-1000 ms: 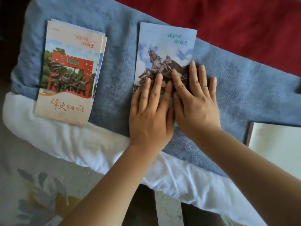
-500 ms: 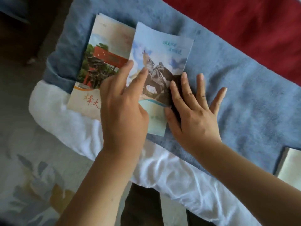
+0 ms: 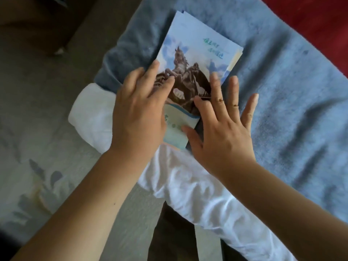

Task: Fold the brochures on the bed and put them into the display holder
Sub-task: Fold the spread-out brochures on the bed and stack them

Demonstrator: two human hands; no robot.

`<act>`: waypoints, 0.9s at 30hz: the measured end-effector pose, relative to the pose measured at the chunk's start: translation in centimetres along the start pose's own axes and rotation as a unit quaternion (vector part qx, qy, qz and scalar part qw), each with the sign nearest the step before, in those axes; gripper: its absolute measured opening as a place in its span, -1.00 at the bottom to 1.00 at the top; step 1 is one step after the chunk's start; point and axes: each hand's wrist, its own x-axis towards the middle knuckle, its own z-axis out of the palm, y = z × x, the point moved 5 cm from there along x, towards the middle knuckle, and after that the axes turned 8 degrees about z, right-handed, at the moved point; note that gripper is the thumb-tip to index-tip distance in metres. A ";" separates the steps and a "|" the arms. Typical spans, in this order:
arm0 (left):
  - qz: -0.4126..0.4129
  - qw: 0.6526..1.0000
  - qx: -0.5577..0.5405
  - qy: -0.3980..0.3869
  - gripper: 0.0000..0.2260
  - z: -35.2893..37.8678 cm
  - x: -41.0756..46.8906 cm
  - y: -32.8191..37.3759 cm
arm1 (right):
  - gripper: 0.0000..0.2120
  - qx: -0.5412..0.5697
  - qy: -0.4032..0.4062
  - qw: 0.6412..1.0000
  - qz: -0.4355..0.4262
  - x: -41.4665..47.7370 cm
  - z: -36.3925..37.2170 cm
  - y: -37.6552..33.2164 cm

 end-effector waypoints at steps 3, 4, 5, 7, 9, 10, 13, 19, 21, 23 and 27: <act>-0.006 0.999 -0.004 -0.049 -0.50 1.1 -0.8 0.1 | -0.40 -0.035 -0.011 0.999 -0.012 1.7 -1.5 -0.7; -0.003 0.998 -0.010 -0.068 -0.43 1.4 -1.1 0.3 | -0.30 -0.049 -0.018 0.998 -0.018 2.4 -2.0 -0.9; 0.002 0.997 -0.019 -0.081 -0.37 1.5 -1.4 0.4 | -0.15 -0.064 -0.033 0.997 -0.024 3.2 -2.4 -1.2; 0.010 0.994 -0.040 -0.103 -0.29 1.5 -1.6 0.4 | 0.12 -0.076 -0.080 0.993 -0.034 4.4 -2.8 -1.8; 0.013 0.988 -0.060 -0.143 -0.21 1.7 -1.1 0.1 | 0.15 -0.064 -0.125 0.989 -0.042 5.4 -2.6 -2.5; 0.013 0.983 -0.069 -0.168 -0.16 1.9 -0.8 -0.1 | 0.13 -0.062 -0.148 0.986 -0.044 5.8 -2.3 -2.8; 0.009 0.968 -0.073 -0.238 0.01 2.8 0.3 -0.6 | 0.13 -0.069 -0.205 0.976 -0.034 6.8 -1.2 -3.3; -0.008 0.963 -0.019 -0.268 0.07 4.2 1.2 -0.1 | -0.01 -0.079 -0.238 0.968 -0.011 8.1 0.6 -3.3; -0.012 0.963 -0.025 -0.270 0.07 4.5 1.4 -0.2 | 0.00 -0.078 -0.243 0.967 -0.007 8.3 1.1 -3.3; -0.018 0.962 -0.027 -0.271 0.05 4.8 1.4 -0.3 | 0.03 -0.077 -0.244 0.967 -0.001 8.3 1.6 -3.2; -0.035 0.963 -0.013 -0.268 0.00 5.4 1.6 0.1 | 0.09 -0.054 -0.251 0.966 -0.001 8.5 2.3 -2.7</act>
